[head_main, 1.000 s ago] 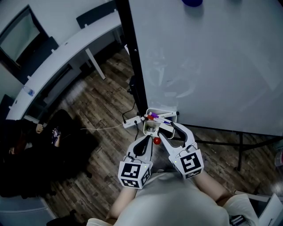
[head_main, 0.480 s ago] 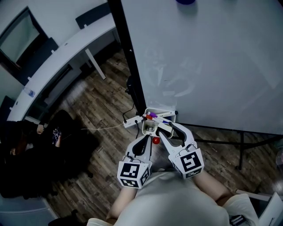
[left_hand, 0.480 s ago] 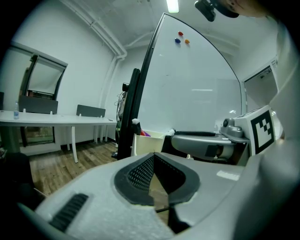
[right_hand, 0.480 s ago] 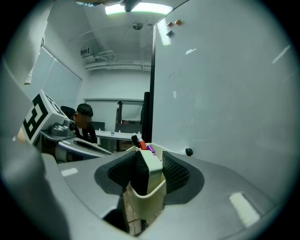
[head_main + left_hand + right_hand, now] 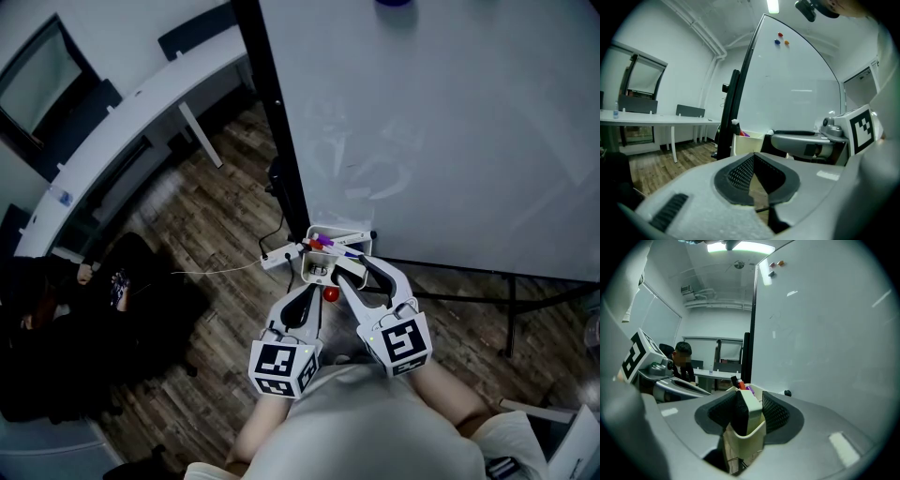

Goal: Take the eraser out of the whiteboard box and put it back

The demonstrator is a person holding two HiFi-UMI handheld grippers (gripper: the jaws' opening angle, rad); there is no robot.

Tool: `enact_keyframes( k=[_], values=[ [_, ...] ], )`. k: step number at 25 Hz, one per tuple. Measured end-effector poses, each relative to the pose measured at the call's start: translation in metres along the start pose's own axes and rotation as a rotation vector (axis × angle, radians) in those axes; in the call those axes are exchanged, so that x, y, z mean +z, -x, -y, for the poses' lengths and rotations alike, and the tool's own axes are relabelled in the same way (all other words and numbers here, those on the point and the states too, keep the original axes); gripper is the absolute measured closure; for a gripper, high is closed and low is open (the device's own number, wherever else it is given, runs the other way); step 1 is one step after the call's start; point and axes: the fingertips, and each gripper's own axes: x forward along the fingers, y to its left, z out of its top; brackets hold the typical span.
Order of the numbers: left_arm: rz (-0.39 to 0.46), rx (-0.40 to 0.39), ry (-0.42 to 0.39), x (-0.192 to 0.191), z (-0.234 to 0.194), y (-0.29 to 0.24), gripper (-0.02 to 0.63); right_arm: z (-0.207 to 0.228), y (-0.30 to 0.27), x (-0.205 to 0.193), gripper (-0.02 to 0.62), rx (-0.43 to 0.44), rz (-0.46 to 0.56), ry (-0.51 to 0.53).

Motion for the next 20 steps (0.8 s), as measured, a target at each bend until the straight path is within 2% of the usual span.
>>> enact_keyframes(
  k=[20],
  values=[
    [0.018, -0.018, 0.001, 0.003, 0.009, 0.018, 0.606, 0.003, 0.015, 0.037, 0.416, -0.044, 0.061, 0.049]
  ],
)
